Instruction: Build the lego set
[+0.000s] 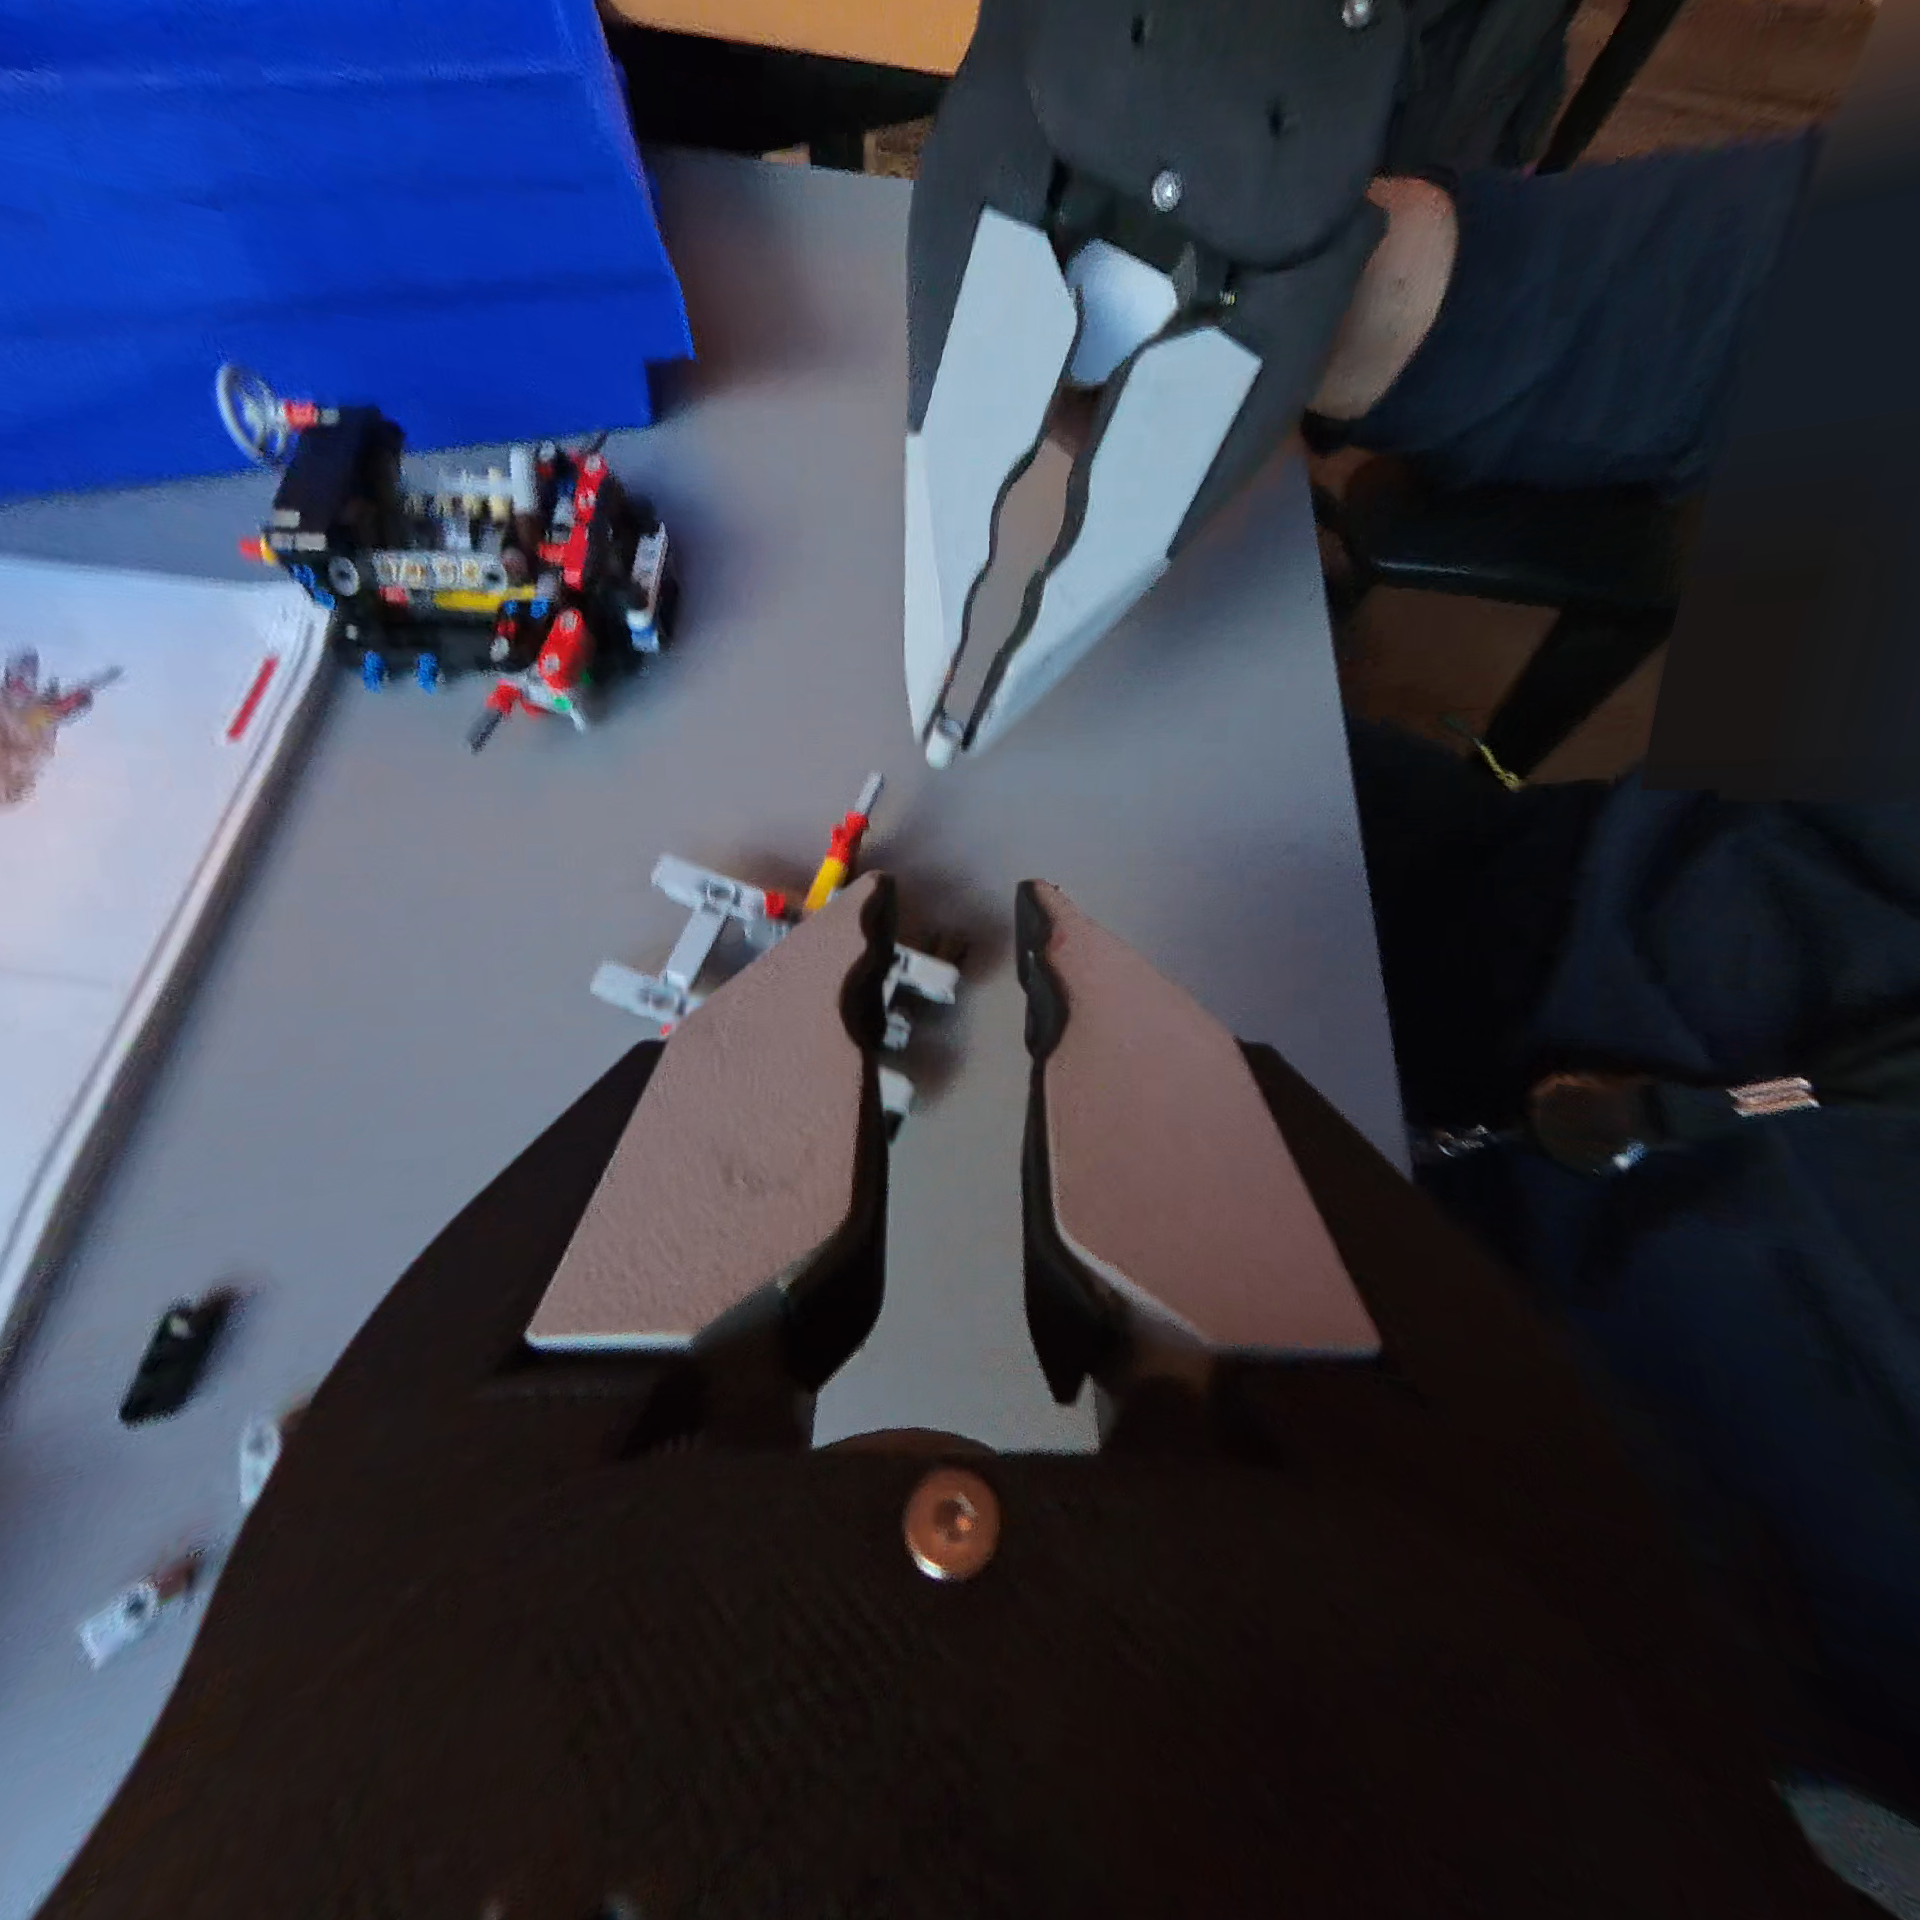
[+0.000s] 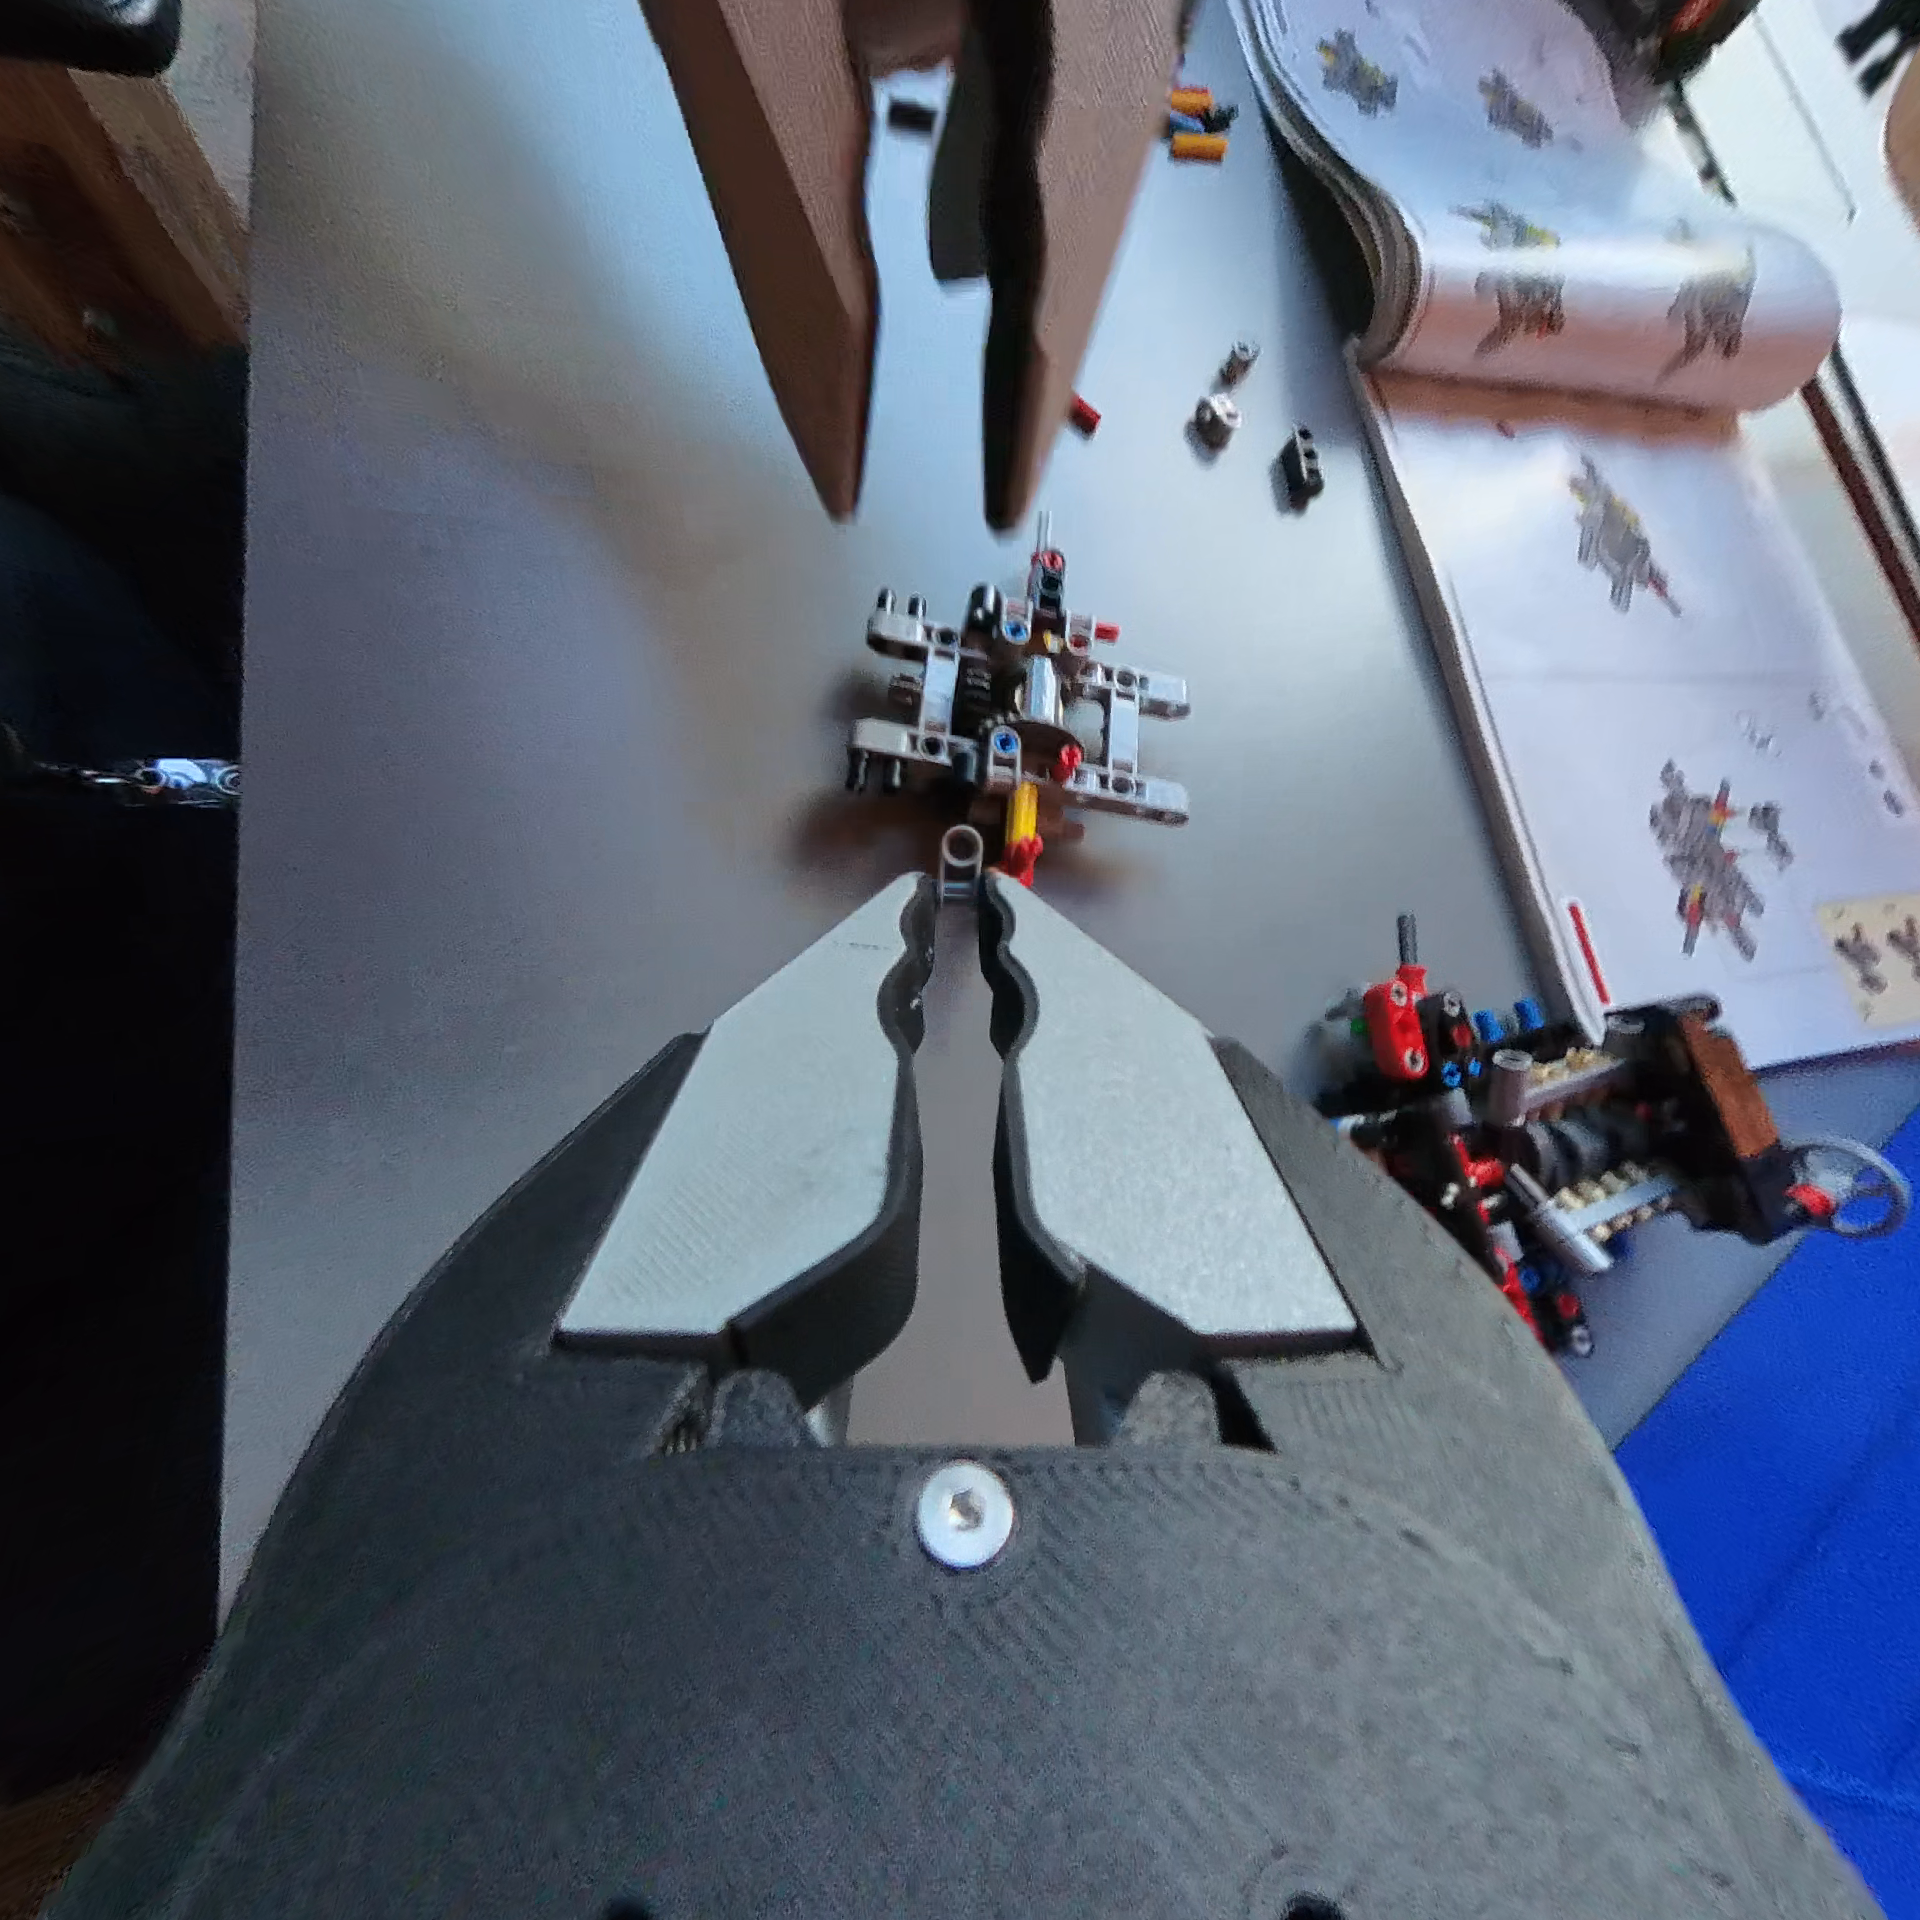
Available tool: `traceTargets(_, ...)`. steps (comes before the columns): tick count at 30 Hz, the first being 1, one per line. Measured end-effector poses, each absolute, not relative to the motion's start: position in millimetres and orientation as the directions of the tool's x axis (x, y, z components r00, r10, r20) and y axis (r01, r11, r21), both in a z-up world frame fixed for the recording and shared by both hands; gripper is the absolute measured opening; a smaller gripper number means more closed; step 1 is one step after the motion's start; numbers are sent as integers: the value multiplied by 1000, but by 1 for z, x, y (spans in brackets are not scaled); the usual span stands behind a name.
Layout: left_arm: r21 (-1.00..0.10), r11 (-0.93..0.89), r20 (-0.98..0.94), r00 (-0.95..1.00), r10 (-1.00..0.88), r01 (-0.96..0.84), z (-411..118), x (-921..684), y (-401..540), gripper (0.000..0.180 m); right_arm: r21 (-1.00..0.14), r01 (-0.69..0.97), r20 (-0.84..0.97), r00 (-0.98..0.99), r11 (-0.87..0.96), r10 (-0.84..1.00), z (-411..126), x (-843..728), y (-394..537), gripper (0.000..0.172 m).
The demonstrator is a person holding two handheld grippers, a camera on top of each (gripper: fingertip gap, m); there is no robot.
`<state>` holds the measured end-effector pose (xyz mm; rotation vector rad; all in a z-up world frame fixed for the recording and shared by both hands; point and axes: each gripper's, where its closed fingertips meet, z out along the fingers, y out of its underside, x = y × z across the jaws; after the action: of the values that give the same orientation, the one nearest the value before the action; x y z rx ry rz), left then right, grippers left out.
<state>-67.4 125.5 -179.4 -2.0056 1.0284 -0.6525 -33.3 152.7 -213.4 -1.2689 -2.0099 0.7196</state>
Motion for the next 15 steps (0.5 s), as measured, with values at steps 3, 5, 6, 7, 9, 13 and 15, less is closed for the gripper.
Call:
traceTargets(3,-819,-346,98,482,-871,-458,-183,-46,131,21,-745,526,258,-341,411,904,-204,-40,145,5)
traceTargets(5,-817,-331,91,461,-882,-472,-188,-40,135,20,-745,527,252,-345,409,904,-202,-41,142,5)
traceTargets(6,-817,-323,86,453,-887,-478,-190,-38,136,17,-748,524,248,-348,407,904,-202,-42,141,5)
traceTargets(7,-818,-317,84,444,-892,-480,-192,-37,137,15,-752,518,246,-351,407,903,-201,-42,140,5)
traceTargets(9,-827,-299,80,426,-901,-476,-193,-34,138,7,-760,513,233,-356,398,905,-200,-43,138,5)
traceTargets(13,-838,-266,50,419,-907,-476,-195,-34,140,5,-763,528,199,-357,373,913,-202,-44,139,5)
traceTargets(15,-856,-228,14,419,-908,-465,-193,-36,142,5,-777,517,194,-347,360,917,-199,-46,141,5)
